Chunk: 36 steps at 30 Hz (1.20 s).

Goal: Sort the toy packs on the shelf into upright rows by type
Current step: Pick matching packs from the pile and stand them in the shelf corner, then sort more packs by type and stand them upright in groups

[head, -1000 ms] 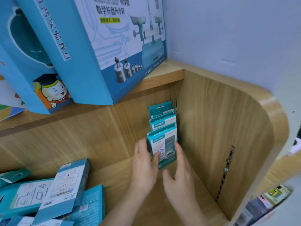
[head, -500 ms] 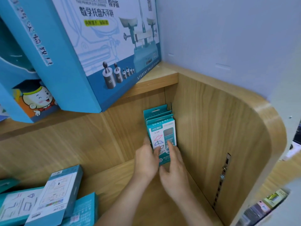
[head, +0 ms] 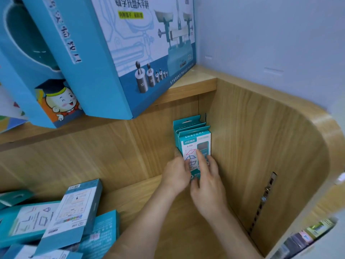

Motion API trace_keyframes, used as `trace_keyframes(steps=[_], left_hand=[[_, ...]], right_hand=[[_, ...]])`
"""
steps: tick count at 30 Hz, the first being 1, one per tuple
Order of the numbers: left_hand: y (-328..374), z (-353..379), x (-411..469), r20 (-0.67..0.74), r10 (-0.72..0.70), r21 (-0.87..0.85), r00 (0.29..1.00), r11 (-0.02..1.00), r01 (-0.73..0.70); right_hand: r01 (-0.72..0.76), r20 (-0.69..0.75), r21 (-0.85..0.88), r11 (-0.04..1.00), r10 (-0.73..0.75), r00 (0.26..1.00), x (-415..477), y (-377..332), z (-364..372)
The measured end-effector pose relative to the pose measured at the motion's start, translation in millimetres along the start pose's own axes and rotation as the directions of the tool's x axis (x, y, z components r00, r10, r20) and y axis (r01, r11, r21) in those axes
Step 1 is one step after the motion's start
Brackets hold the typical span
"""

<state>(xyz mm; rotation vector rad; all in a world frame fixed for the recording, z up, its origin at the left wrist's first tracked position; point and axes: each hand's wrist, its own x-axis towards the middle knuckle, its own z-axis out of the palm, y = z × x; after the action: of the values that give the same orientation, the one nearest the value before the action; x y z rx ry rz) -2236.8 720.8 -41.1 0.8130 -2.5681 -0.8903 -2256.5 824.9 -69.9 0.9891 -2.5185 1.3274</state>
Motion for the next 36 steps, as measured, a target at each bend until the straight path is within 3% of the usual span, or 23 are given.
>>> trace_keyframes(steps=[4,9,11,15,20,30,36], left_hand=[[-8.0,7.3,0.5,-0.041,-0.088,-0.196,0.995,0.977,0.078],[-9.7,14.8,-4.7,-0.109,-0.164,-0.415,0.980,0.904,0.105],[-7.5,12.4,-5.2,-0.126,-0.182,-0.397,0.975,0.910,0.118],[-4.8,5.3,-6.0,-0.148,-0.149,-0.206,0.978,0.972,0.117],[-0.3,-13.4,-22.0,-0.092,-0.126,-0.163,0.988,0.980,0.110],[-16.4,-97.8,-130.2,-0.253,-0.028,-0.167,0.967,0.986,-0.015],[-55.1,-125.6,-193.8,-0.275,-0.042,0.189,0.961,0.977,0.097]], right_hand=[[-0.033,0.047,0.097,0.995,0.028,0.998,-5.8,3.5,-3.6],[-0.296,0.219,0.393,0.871,0.224,0.950,-1.3,3.9,-5.1],[-0.375,0.260,0.491,0.786,0.279,0.924,4.5,-0.6,-3.8],[-0.455,0.325,0.571,0.683,0.322,0.889,6.6,-7.3,-5.7],[-0.399,0.311,0.529,0.749,0.266,0.913,-4.8,-8.6,-22.5],[-0.206,0.204,0.433,0.877,0.127,0.971,-12.1,-26.4,-47.7],[-0.104,0.202,0.393,0.914,0.025,0.979,-24.3,-45.1,-44.0]])
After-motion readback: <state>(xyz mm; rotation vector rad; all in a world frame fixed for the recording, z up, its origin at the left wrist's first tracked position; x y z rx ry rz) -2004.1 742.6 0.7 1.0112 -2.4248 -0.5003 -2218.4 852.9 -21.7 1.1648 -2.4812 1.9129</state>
